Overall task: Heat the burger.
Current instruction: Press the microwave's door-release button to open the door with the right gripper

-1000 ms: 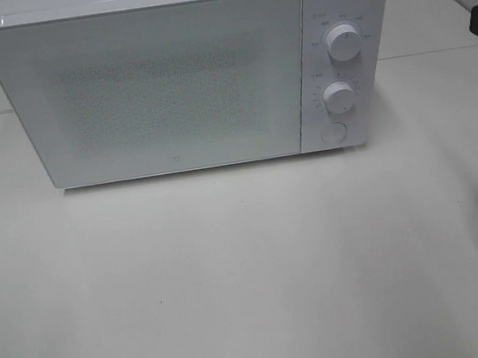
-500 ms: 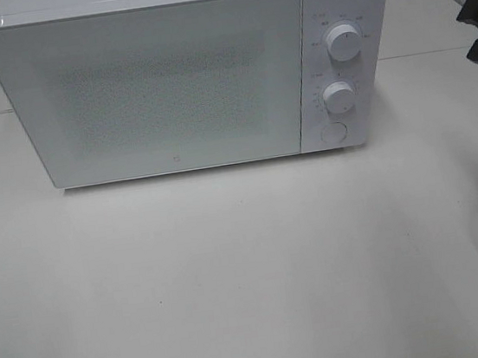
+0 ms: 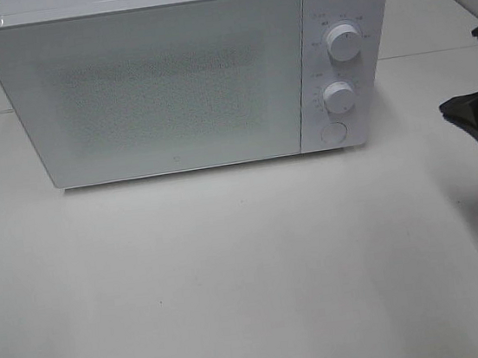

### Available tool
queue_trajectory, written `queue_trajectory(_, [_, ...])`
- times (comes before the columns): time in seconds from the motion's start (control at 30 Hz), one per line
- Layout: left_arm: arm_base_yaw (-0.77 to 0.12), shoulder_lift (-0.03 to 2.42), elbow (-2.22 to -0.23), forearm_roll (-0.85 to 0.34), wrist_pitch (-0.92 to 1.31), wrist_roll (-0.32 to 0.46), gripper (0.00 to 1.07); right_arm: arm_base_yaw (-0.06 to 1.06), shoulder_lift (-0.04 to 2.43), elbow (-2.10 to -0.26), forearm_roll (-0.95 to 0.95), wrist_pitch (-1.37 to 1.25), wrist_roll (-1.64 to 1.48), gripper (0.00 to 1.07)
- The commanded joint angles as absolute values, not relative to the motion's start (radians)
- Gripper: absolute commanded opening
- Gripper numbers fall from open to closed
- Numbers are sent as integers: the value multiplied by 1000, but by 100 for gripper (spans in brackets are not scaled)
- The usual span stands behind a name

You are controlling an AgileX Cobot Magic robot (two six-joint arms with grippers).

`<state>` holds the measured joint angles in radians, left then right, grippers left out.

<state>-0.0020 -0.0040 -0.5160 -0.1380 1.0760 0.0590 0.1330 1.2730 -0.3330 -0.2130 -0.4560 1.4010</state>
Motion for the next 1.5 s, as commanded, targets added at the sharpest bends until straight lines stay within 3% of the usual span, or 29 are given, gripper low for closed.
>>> queue_trajectory(0.03, [-2,-18,-519,-140,1074,61,98,162,1280,-311,-202,-518,1429,0])
queue_trajectory(0.33, [-2,-18,-519,-140,1074,61,98,238,1375,-308,-153,-621,1429,0])
queue_trajectory(0.53, [-2,-18,-519,-140,1074,61,98,309,1536,-308,-56,-827,1429,1])
queue_trajectory(0.7, [-2,-18,-519,-140,1074,61,98,315,1649,-310,-56,-982,1446,1])
queue_trajectory(1.2, [-2,-18,-519,-140,1074,61,98,315,1853,-418,-79,-1023,1538,3])
queue_trajectory(1.5, [-2,-18,-519,-140,1074,61,98,421,1888,-469,168,-1042,1552,1])
